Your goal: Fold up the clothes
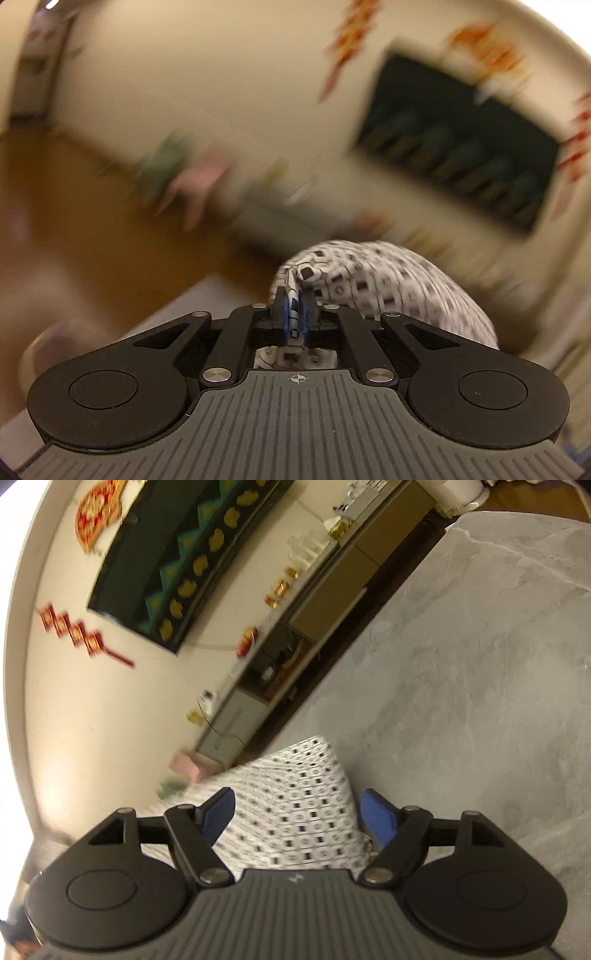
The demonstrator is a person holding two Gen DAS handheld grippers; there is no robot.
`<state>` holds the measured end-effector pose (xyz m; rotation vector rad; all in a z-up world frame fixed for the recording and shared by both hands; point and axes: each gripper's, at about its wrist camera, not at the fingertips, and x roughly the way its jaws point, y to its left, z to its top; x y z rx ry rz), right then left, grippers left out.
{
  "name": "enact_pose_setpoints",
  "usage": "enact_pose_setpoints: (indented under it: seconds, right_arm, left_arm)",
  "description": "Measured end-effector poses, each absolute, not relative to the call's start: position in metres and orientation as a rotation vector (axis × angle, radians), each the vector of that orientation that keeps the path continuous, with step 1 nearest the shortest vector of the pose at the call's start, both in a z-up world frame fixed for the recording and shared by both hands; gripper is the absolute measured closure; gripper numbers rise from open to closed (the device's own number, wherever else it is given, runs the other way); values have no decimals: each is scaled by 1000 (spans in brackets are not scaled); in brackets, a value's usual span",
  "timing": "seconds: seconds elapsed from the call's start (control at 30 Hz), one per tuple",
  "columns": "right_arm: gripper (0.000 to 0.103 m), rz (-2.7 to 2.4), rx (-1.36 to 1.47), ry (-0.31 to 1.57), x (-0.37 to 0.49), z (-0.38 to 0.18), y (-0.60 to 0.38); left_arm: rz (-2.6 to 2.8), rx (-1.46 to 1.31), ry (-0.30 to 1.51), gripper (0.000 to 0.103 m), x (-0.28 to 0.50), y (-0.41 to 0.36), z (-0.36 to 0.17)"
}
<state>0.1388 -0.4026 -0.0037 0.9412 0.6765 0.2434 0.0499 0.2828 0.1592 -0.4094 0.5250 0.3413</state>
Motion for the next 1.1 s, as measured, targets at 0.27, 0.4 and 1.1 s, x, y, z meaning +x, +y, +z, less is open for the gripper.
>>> enact_pose_setpoints:
  seconds: [0.27,0.4,1.1]
  right_arm:
    - [20,232,510,812,154,-25,-324]
    - [20,277,359,880,161,-45,-287]
    - [64,101,387,766,130,6,-343]
  left_arm:
    - [346,-522,773,65,51,289,-7]
    - [255,-483,777,52,76,252,-21]
    - [313,-405,760,44,93,251,-40]
